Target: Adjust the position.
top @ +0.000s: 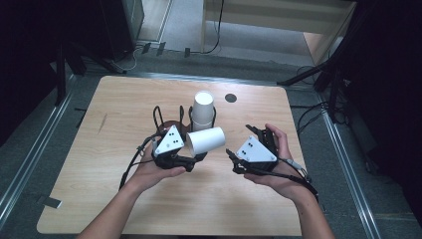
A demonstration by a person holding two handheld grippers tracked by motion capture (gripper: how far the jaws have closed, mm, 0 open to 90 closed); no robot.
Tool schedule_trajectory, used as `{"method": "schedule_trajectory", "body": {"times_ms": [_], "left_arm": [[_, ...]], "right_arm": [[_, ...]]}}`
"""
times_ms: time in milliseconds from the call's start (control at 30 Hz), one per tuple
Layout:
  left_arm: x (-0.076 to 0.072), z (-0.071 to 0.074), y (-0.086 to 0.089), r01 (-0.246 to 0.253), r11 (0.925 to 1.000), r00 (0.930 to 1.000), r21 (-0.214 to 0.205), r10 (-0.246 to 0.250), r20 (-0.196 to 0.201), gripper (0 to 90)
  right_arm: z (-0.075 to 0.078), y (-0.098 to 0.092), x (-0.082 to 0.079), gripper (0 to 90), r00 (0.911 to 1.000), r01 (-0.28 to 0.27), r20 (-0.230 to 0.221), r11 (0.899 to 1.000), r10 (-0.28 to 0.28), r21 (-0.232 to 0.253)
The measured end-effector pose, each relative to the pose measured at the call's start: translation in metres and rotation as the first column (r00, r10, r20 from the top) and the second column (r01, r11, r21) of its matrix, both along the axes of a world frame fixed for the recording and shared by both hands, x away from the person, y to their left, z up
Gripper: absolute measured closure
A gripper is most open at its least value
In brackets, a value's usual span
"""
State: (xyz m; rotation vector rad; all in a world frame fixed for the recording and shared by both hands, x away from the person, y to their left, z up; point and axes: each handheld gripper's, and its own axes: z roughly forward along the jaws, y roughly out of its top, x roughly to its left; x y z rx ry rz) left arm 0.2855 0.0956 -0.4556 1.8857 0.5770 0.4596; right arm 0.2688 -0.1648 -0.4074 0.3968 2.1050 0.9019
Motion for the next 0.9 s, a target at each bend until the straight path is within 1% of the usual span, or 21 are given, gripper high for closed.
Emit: {"method": "schedule_trajectory", "body": {"times_ms": [67,100,133,200,267,300,400,433,533,567,633,667,700,733,767,833,900], "left_arm": [[0.000,0.000,0.000,0.001,1.0000,1.0000,0.000,-0.001,-0.001,24.9],[0.000,0.000,0.000,0.003,1.0000,1.0000,0.003,-0.003,-0.002,24.9],[0.000,0.000,-0.001,0.005,1.0000,1.0000,0.006,-0.005,-0.002,24.9],[0.000,0.000,-0.001,0.007,1.0000,1.0000,0.007,-0.007,-0.001,24.9],[-0.001,0.000,-0.002,0.009,0.9999,1.0000,0.008,-0.009,-0.002,24.9],[-0.001,-0.001,-0.002,0.010,0.9999,0.9999,0.009,-0.010,-0.003,24.9],[-0.001,-0.001,-0.003,0.012,0.9999,0.9999,0.010,-0.012,-0.003,24.8],[-0.001,-0.001,-0.003,0.013,0.9999,0.9999,0.010,-0.013,-0.004,24.9],[-0.001,-0.001,-0.004,0.019,0.9997,0.9998,0.014,-0.019,-0.004,24.9],[-0.001,-0.001,-0.004,0.021,0.9997,0.9998,0.015,-0.021,-0.003,24.9],[-0.001,-0.001,-0.005,0.024,0.9995,0.9997,0.018,-0.024,-0.004,24.9],[-0.002,-0.001,-0.005,0.025,0.9995,0.9997,0.018,-0.025,-0.004,24.9],[-0.002,-0.001,-0.006,0.027,0.9995,0.9996,0.018,-0.027,-0.005,24.9],[-0.002,-0.001,-0.006,0.030,0.9993,0.9995,0.021,-0.030,-0.005,24.8],[-0.003,-0.001,-0.006,0.032,0.9993,0.9995,0.021,-0.032,-0.005,24.9],[-0.003,-0.001,-0.008,0.035,0.9992,0.9994,0.021,-0.035,-0.007,24.9],[-0.003,-0.001,-0.009,0.041,0.9989,0.9991,0.023,-0.041,-0.006,24.9]], "right_arm": [[-0.001,0.001,0.001,13.8,0.9995,-0.023,0.020,0.999,0.024,-0.035],[-0.001,0.002,0.002,13.8,0.9989,-0.035,0.031,0.998,0.037,-0.043],[-0.002,0.003,0.002,13.5,0.9971,-0.061,0.041,0.997,0.063,-0.056],[-0.002,0.005,0.002,13.7,0.9948,-0.082,0.053,0.993,0.087,-0.085],[-0.002,0.008,0.002,14.3,0.9895,-0.108,0.080,0.983,0.120,-0.147],[-0.003,0.009,0.003,14.6,0.9876,-0.117,0.085,0.979,0.132,-0.164],[-0.003,0.012,0.003,15.0,0.9800,-0.152,0.094,0.964,0.176,-0.219],[-0.003,0.013,0.003,15.7,0.9751,-0.170,0.101,0.957,0.198,-0.234],[-0.005,0.017,0.003,16.6,0.9661,-0.196,0.112,0.943,0.233,-0.271],[-0.005,0.018,0.003,16.6,0.9641,-0.201,0.112,0.937,0.241,-0.287],[-0.007,0.020,0.003,16.4,0.9625,-0.202,0.113,0.931,0.246,-0.305],[-0.008,0.021,0.003,16.7,0.9589,-0.210,0.116,0.922,0.259,-0.324],[-0.009,0.022,0.003,17.0,0.9573,-0.213,0.116,0.918,0.265,-0.334],[-0.009,0.024,0.003,17.3,0.9557,-0.218,0.115,0.914,0.271,-0.342],[-0.010,0.024,0.003,17.3,0.9554,-0.218,0.116,0.913,0.272,-0.344],[-0.011,0.027,0.004,17.5,0.9531,-0.225,0.112,0.906,0.281,-0.359],[-0.012,0.028,0.004,17.8,0.9537,-0.226,0.106,0.903,0.282,-0.365]]}}
